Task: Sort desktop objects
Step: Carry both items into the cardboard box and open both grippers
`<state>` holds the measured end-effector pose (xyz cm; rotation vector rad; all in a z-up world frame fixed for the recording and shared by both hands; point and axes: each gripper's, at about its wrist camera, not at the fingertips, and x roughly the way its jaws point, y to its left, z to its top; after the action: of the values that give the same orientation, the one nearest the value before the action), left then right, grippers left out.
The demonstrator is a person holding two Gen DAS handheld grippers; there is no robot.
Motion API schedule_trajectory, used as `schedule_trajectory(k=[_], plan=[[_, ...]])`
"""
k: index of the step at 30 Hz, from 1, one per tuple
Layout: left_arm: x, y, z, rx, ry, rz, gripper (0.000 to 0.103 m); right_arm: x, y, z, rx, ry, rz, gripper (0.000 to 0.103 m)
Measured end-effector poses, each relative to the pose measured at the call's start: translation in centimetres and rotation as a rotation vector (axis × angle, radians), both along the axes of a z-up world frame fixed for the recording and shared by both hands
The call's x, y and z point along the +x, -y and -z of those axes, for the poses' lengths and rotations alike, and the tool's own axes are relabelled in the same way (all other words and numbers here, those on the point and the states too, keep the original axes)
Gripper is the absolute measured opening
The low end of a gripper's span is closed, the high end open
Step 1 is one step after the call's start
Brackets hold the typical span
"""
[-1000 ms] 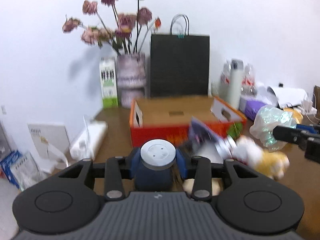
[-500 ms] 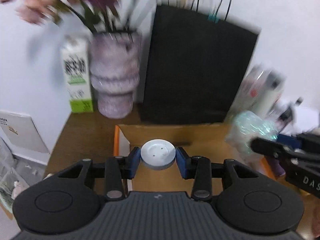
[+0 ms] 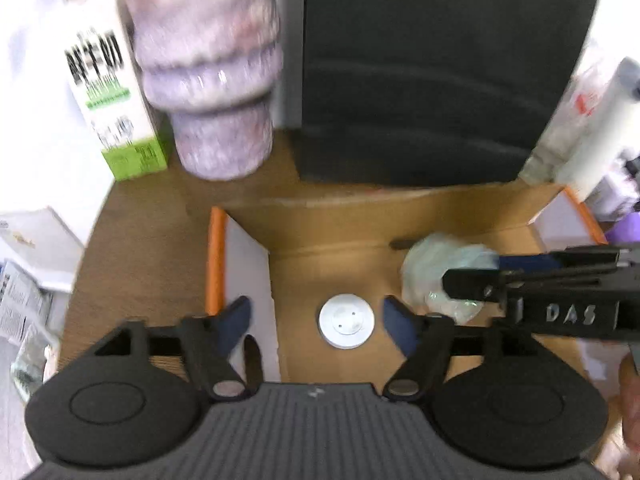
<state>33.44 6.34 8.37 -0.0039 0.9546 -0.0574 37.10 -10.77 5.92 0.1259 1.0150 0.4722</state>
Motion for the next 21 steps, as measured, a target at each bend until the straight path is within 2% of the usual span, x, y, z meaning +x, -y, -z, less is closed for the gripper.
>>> schedule_trajectory(k=[3, 6, 8, 10, 12, 15, 18, 21], plan=[[-3.2, -0.4, -2.8, 0.026, 0.043, 0.031, 0.09, -2.1, 0.9, -3.0, -0.039, 0.095, 0.009, 0.062], [-7.4, -1.0, -5.5, 0.021, 0.064, 0.058, 0.102, -5.2, 2.2, -4.9, -0.118, 0.154, 0.027, 0.063], [-11.1, -1.6, -7.3, 0.004, 0.105, 0.061, 0.102, -7.6, 3.0, -5.6, -0.165, 0.18, 0.034, 0.064], [-13.9, -1.6, -8.3, -0.005, 0.141, 0.062, 0.103, -9.4, 3.6, -6.1, -0.172, 0.189, 0.033, 0.065], [-17.1, -1.5, -9.2, -0.009, 0.189, 0.046, 0.103, -11.7, 4.1, -6.8, -0.165, 0.2, 0.037, 0.07], [-20.9, -0.7, -9.5, -0.016, 0.244, 0.013, 0.103, -15.4, 4.7, -7.9, -0.137, 0.255, 0.041, 0.082], [-24.9, -0.1, -8.4, -0.019, 0.277, -0.043, 0.103, -19.8, 5.2, -8.2, -0.104, 0.319, 0.044, 0.085], [-29.0, 0.2, -6.1, -0.09, 0.318, -0.016, 0.103, -24.9, 6.4, -7.0, -0.029, 0.366, 0.05, 0.089]])
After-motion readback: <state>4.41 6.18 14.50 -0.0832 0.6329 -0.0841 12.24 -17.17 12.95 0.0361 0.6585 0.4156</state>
